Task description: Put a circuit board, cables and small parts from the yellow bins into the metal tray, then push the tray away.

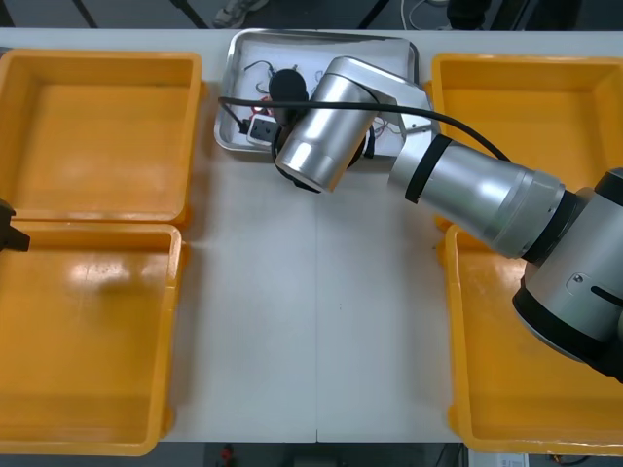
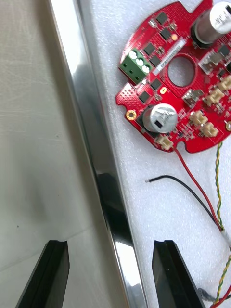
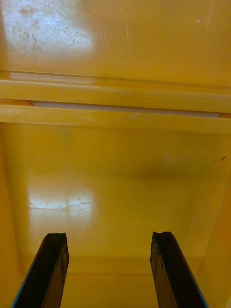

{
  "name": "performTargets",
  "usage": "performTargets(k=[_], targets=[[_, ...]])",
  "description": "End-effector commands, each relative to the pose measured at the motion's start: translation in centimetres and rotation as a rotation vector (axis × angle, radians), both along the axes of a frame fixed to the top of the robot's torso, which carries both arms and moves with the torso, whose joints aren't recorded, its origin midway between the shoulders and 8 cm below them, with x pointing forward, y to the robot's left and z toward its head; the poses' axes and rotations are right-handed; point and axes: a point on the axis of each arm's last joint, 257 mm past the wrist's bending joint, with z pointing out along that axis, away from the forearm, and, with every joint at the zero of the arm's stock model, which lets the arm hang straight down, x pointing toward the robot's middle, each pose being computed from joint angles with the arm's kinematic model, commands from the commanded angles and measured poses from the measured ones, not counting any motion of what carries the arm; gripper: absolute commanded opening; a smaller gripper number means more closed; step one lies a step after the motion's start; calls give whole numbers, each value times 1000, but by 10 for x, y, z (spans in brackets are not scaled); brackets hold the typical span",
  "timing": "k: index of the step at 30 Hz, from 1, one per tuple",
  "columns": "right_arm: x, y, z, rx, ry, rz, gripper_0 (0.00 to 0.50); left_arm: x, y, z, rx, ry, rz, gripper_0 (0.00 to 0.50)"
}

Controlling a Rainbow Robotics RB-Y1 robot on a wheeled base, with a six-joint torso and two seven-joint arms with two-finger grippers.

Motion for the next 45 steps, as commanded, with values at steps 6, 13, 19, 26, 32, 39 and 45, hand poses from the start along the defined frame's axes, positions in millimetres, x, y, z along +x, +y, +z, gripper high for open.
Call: performTargets(k=[6, 13, 19, 26, 32, 39, 45], targets=[[-30, 9, 41, 122, 117, -79, 500, -6, 15, 14, 75, -18, -49, 500], [-61, -14, 49, 216, 217, -173, 500, -6, 15, 14, 75, -18, -49, 500], [-100, -33, 53, 327, 330, -312, 500, -6, 15, 14, 75, -18, -49, 500], [-127, -57, 68, 482, 310, -411, 500, -6, 15, 14, 75, -18, -49, 500], [-137, -84, 78, 601, 235, -505, 500, -6, 15, 14, 75, -18, -49, 500], [-156, -142, 64, 711, 209, -663, 500, -6, 15, 14, 75, -18, -49, 500], [-171, -199, 53, 737, 166, -780, 500, -6, 15, 14, 75, -18, -49, 500]])
